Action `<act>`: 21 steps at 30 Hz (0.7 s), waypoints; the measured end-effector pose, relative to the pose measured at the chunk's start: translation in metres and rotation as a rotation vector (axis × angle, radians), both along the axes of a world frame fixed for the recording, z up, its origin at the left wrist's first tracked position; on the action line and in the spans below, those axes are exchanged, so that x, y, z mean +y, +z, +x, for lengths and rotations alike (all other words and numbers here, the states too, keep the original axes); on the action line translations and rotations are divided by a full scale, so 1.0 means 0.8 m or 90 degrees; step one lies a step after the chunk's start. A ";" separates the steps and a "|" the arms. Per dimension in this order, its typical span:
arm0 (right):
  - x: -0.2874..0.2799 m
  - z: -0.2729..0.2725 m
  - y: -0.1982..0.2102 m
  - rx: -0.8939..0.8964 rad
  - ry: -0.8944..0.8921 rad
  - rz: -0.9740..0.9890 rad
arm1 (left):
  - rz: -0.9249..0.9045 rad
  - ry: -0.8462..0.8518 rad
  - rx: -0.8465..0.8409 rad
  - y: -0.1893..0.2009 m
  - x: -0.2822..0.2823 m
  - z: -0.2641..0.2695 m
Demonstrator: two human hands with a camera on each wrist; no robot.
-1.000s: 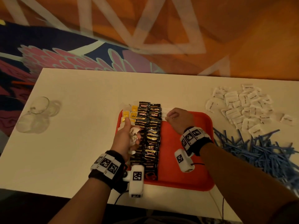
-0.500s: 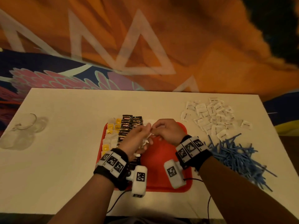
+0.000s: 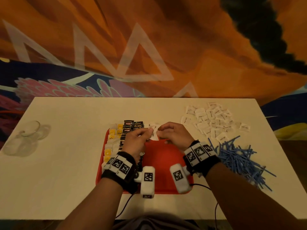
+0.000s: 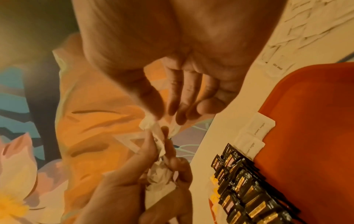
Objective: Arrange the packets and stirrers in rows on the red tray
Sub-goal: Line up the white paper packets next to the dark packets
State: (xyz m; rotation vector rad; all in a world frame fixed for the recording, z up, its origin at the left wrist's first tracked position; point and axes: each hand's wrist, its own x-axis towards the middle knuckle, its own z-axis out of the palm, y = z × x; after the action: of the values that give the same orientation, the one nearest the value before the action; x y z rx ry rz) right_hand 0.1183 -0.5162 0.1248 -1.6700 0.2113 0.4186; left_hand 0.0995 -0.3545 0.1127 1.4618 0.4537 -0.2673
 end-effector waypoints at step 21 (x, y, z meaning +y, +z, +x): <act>0.024 -0.004 0.004 -0.029 0.049 -0.078 | 0.000 -0.024 -0.012 -0.002 0.015 -0.008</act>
State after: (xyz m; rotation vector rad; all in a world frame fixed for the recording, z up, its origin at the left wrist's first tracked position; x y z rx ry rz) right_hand 0.1149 -0.4970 0.1279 -1.8101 0.1407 0.4325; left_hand 0.0929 -0.3422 0.1110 1.4728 0.4119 -0.2829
